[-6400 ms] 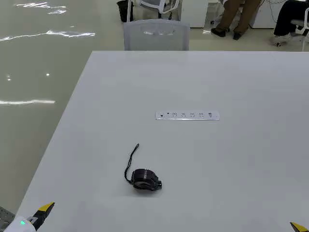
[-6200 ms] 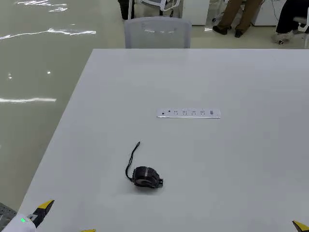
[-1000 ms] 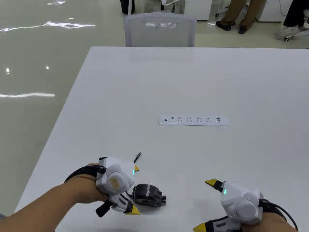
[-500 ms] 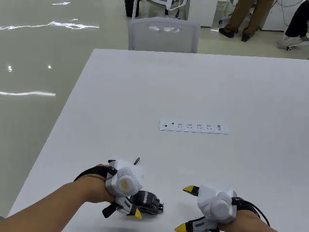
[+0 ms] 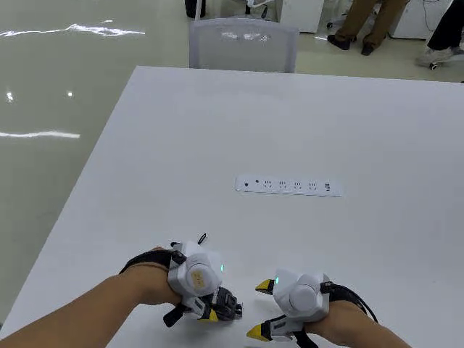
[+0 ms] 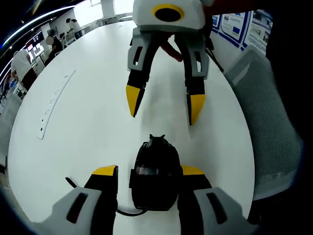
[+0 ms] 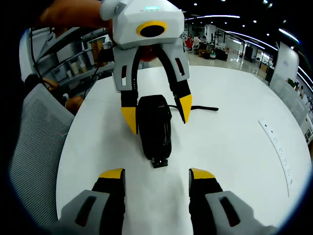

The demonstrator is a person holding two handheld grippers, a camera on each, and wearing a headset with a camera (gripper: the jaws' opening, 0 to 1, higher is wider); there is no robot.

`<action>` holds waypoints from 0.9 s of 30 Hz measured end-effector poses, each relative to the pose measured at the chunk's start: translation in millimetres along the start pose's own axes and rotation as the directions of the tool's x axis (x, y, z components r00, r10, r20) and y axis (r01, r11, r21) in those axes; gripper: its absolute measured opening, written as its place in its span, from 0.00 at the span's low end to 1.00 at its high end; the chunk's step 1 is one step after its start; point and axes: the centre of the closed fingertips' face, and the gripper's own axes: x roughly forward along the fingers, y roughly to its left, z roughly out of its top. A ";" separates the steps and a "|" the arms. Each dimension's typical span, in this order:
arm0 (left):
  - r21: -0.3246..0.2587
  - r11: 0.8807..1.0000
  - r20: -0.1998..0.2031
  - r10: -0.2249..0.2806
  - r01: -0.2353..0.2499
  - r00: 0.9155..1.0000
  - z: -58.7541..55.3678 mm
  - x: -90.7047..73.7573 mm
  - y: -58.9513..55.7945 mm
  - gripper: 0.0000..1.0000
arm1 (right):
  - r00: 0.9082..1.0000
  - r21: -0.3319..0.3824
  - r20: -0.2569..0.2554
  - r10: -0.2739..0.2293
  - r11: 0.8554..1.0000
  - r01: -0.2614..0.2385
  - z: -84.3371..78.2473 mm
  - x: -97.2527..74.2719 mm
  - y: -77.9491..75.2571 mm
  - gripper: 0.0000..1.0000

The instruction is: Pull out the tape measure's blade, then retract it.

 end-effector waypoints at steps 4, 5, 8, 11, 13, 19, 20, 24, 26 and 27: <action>0.034 0.999 0.007 0.010 -0.010 1.000 0.1 2.0 -2.3 0.33 | 1.000 -0.001 -0.015 0.017 1.000 -0.017 2.6 6.0 2.4 0.49; 0.052 0.999 0.003 0.011 -0.011 1.000 -1.5 2.3 -3.4 0.33 | 0.999 -0.011 -0.028 0.025 1.000 -0.026 0.4 9.6 2.2 0.48; 0.035 0.999 0.016 0.006 -0.007 1.000 -1.2 1.1 -2.8 0.33 | 0.998 -0.013 -0.050 0.035 0.999 -0.036 -6.9 21.2 -4.6 0.46; 0.031 1.000 0.011 0.006 -0.007 1.000 -3.1 2.3 -2.2 0.32 | 0.999 -0.012 -0.040 0.037 0.999 -0.037 -3.0 23.0 -5.7 0.44; 0.027 1.000 0.012 0.003 -0.003 1.000 -3.0 2.1 -2.4 0.32 | 0.998 -0.017 -0.040 0.044 0.999 -0.044 -1.5 24.7 -6.0 0.44; 0.003 1.000 0.023 -0.004 0.004 1.000 -5.2 4.2 -0.1 0.32 | 0.995 -0.032 -0.065 0.070 0.997 -0.072 -0.6 30.3 -5.6 0.38; 0.004 1.000 0.021 -0.004 0.004 1.000 -5.7 4.8 0.1 0.32 | 0.995 -0.035 -0.067 0.074 0.996 -0.076 0.3 31.8 -5.8 0.36; 0.000 1.000 0.027 -0.003 0.003 1.000 -6.3 5.2 0.3 0.32 | 0.993 -0.044 -0.086 0.083 0.995 -0.087 0.7 36.1 -6.5 0.34; 0.001 1.000 0.025 -0.004 0.004 1.000 -6.0 5.2 0.2 0.32 | 0.991 -0.057 -0.109 0.082 0.994 -0.089 -1.6 37.9 -6.0 0.30; 0.000 1.000 0.024 -0.005 0.005 1.000 -6.2 5.3 0.3 0.32 | 0.989 -0.061 -0.121 0.081 0.994 -0.089 -1.5 38.0 -5.2 0.28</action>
